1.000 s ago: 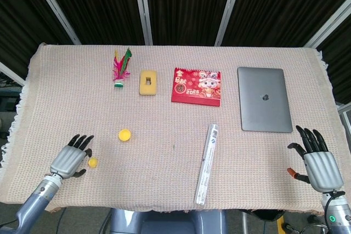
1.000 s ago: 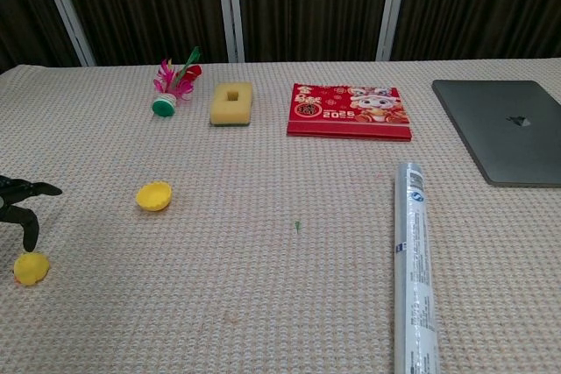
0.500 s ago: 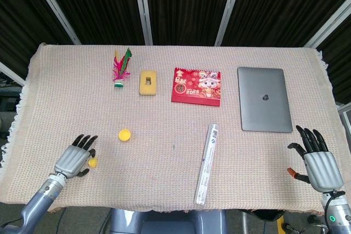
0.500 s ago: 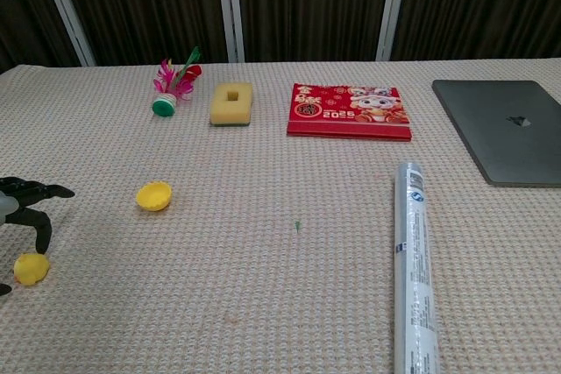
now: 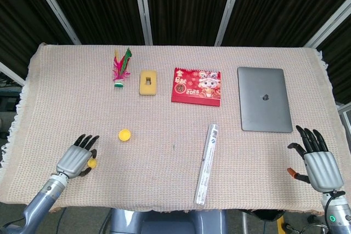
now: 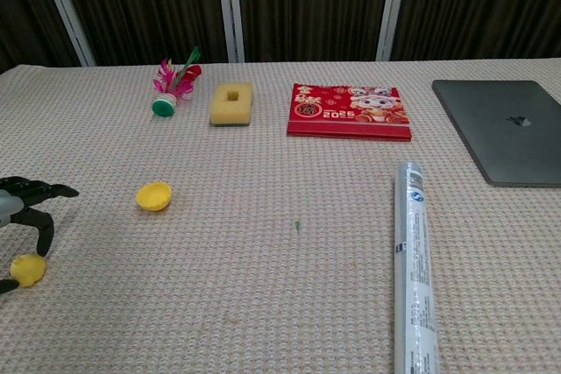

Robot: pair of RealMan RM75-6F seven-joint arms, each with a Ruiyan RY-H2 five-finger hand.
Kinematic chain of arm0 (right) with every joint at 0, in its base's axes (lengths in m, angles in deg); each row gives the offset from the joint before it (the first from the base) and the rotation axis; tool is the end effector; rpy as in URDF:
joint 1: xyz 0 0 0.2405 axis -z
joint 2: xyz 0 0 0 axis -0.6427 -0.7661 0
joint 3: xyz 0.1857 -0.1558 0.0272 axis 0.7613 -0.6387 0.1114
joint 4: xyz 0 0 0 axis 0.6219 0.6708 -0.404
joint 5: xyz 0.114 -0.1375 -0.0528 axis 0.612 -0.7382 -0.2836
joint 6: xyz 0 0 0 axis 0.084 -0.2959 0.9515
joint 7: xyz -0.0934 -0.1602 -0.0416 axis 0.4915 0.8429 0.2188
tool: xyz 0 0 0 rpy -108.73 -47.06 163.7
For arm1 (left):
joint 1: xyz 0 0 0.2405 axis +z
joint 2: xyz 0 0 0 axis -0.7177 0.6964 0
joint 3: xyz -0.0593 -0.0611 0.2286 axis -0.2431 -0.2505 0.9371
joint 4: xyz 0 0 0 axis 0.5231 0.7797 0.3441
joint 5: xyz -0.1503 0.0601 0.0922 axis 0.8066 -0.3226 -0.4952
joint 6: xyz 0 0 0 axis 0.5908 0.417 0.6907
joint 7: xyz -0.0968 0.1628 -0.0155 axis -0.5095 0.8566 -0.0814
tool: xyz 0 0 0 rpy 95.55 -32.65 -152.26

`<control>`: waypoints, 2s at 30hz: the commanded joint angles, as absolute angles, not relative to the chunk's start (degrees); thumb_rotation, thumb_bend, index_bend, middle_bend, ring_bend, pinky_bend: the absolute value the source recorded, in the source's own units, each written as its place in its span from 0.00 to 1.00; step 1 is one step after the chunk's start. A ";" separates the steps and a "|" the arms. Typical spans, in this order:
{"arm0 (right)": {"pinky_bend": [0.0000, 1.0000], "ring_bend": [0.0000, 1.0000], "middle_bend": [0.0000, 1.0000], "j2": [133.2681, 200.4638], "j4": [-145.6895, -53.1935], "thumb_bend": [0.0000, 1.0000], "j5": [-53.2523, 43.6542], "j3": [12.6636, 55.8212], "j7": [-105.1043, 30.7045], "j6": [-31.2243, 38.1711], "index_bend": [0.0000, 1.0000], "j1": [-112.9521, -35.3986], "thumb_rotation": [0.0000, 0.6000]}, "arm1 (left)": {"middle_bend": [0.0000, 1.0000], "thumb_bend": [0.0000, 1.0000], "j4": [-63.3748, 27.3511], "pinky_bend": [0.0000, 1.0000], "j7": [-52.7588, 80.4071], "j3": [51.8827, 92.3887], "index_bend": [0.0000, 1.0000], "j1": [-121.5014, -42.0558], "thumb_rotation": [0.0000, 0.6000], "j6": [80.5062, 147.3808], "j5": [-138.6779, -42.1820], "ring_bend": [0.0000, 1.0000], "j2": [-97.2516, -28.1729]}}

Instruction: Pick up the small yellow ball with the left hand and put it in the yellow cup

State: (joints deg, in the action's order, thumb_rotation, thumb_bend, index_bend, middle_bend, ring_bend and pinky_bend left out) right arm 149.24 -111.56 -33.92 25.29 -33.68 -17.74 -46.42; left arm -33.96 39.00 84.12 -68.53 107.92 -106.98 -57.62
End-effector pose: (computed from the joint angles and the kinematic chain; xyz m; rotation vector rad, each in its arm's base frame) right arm -0.2858 -0.2273 0.1634 1.5310 -0.7725 0.8751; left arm -0.2608 0.2592 0.0109 -1.9861 -0.8564 -0.5061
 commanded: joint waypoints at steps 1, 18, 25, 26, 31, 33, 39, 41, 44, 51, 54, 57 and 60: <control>0.00 0.00 0.00 149.25 -111.58 0.00 -33.90 25.30 -33.68 -17.73 0.37 -46.43 1.00 | 0.00 0.32 -34.02 0.01 39.12 84.15 0.47 -68.56 1.00 108.00 -106.97 0.00 -57.55; 0.00 0.00 0.00 149.27 -111.53 0.00 -33.89 25.30 -33.67 -17.70 0.38 -46.44 1.00 | 0.00 0.32 -35.20 0.01 39.12 80.76 0.49 -70.59 1.00 109.12 -105.90 0.00 -55.95; 0.00 0.00 0.00 149.27 -111.50 0.00 -33.92 25.30 -33.66 -17.73 0.38 -46.44 1.00 | 0.00 0.33 -32.53 0.01 41.51 77.77 0.50 -73.56 1.00 107.45 -103.37 0.00 -57.52; 0.00 0.00 0.00 149.27 -111.47 0.00 -33.92 25.30 -33.67 -17.72 0.38 -46.44 1.00 | 0.00 0.33 -31.77 0.01 41.87 77.31 0.50 -73.96 1.00 107.42 -102.99 0.00 -58.09; 0.00 0.00 0.00 149.23 -111.51 0.00 -33.83 25.30 -33.77 -17.57 0.38 -46.49 1.00 | 0.00 0.33 -27.06 0.01 42.34 75.25 0.50 -75.55 1.00 107.65 -101.17 0.00 -62.11; 0.00 0.00 0.00 149.24 -111.49 0.00 -33.84 25.30 -33.78 -17.58 0.38 -46.49 1.00 | 0.00 0.33 -25.38 0.01 42.40 75.06 0.49 -75.92 1.00 107.79 -101.08 0.00 -63.54; 0.00 0.00 0.00 149.20 -111.55 0.00 -33.66 25.33 -33.90 -17.39 0.38 -46.54 1.00 | 0.00 0.33 -21.81 0.01 42.63 75.33 0.49 -76.84 1.00 108.14 -101.82 0.00 -67.20; 0.00 0.00 0.00 149.18 -111.55 0.00 -33.64 25.33 -33.92 -17.37 0.38 -46.54 1.00 | 0.00 0.33 -21.39 0.01 42.63 75.41 0.49 -77.13 1.00 108.18 -102.06 0.00 -67.92; 0.00 0.00 0.00 149.19 -111.57 0.00 -33.61 25.34 -33.90 -17.37 0.38 -46.53 1.00 | 0.00 0.33 -21.53 0.01 42.67 75.33 0.49 -77.52 1.00 108.35 -102.35 0.00 -68.34; 0.00 0.00 0.00 149.19 -111.62 0.00 -33.57 25.35 -33.88 -17.41 0.38 -46.51 1.00 | 0.00 0.33 -23.47 0.01 43.17 74.66 0.50 -78.46 1.00 108.55 -102.31 0.00 -67.35; 0.00 0.00 0.00 149.20 -111.64 0.00 -33.52 25.36 -33.85 -17.40 0.38 -46.49 1.00 | 0.00 0.33 -24.37 0.01 43.50 74.47 0.50 -78.82 1.00 108.51 -102.11 0.00 -66.84; 0.00 0.00 0.00 149.21 -111.65 0.00 -33.48 25.37 -33.80 -17.38 0.38 -46.49 1.00 | 0.00 0.33 -24.67 0.01 43.92 74.53 0.50 -79.18 1.00 108.35 -101.99 0.00 -66.80; 0.00 0.00 0.00 149.20 -111.71 0.00 -33.44 25.37 -33.80 -17.36 0.38 -46.48 1.00 | 0.00 0.33 -24.60 0.01 44.11 74.45 0.50 -79.54 1.00 107.97 -101.45 0.00 -67.37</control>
